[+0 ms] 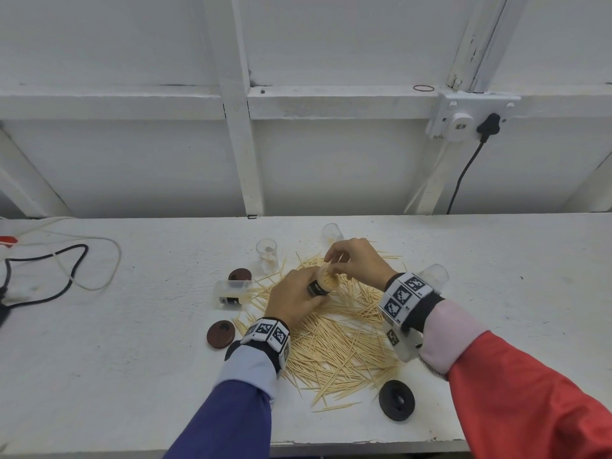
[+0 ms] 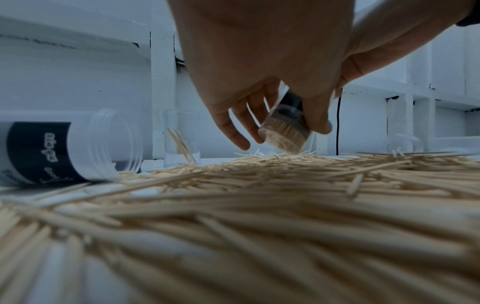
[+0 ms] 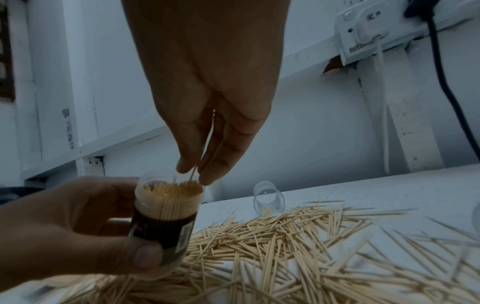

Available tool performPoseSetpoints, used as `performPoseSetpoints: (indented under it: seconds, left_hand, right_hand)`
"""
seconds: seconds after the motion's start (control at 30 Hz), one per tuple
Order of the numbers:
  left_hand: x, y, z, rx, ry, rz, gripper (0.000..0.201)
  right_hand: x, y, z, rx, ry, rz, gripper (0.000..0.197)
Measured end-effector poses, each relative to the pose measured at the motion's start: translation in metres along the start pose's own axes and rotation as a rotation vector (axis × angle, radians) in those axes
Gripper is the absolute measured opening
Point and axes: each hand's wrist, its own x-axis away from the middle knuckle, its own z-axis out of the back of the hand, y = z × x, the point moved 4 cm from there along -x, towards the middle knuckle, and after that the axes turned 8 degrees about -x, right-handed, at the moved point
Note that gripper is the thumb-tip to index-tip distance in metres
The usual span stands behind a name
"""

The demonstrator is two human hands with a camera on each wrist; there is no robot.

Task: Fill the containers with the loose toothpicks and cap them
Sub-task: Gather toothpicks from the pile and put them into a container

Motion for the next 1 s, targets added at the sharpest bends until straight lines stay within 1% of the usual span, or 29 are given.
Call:
performPoseSetpoints:
  seconds: [0.13,0.3,0.37,0.47,0.57,0.67,0.73,0.83,0.87,0.93,1.0]
  left_hand:
    - [0.000,0.000,0.002,-0.005,0.027,0.025,0.051]
    - [0.000,0.000,0.002,-0.003,0.020,0.029,0.052]
    - [-0.001,-0.001,0.001,0.005,0.015,0.026,0.052]
    - [-0.002,0.000,-0.001,0.007,0.001,0.019,0.052]
    - [-0.002,-0.001,0.001,-0.013,0.022,0.032,0.051]
    - [-0.001,-0.004,0.004,-0.007,0.082,0.070,0.046]
    - [-0.001,-0.006,0.004,0.005,0.121,0.091,0.040]
    - [-0.002,-0.006,0.004,0.014,0.128,0.120,0.029]
    - [-0.002,-0.007,0.004,0.010,0.123,0.123,0.027]
    - [-0.003,-0.008,0.003,0.011,0.131,0.122,0.023]
    - [-0.003,-0.010,0.002,0.013,0.147,0.123,0.027]
  right_hand:
    - [-0.002,0.002,0.002,-0.039,0.056,-0.010,0.018]
    - [-0.001,-0.001,0.004,0.045,0.111,0.044,0.016]
    - [-0.001,-0.002,0.003,0.129,0.110,0.070,0.016]
    - [0.001,-0.003,-0.004,0.224,0.054,0.094,0.020]
    - [0.004,-0.002,-0.012,0.183,0.001,0.118,0.026]
    - [0.002,0.005,-0.017,0.101,-0.049,0.032,0.037]
    - [0.003,0.009,-0.020,0.065,-0.122,-0.036,0.044]
    - [0.009,0.006,-0.026,0.016,-0.273,-0.051,0.058]
    - [0.011,0.005,-0.028,-0.001,-0.302,-0.045,0.063]
    - [0.012,0.006,-0.030,-0.020,-0.312,-0.034,0.069]
    - [0.013,0.008,-0.031,-0.014,-0.290,-0.043,0.074]
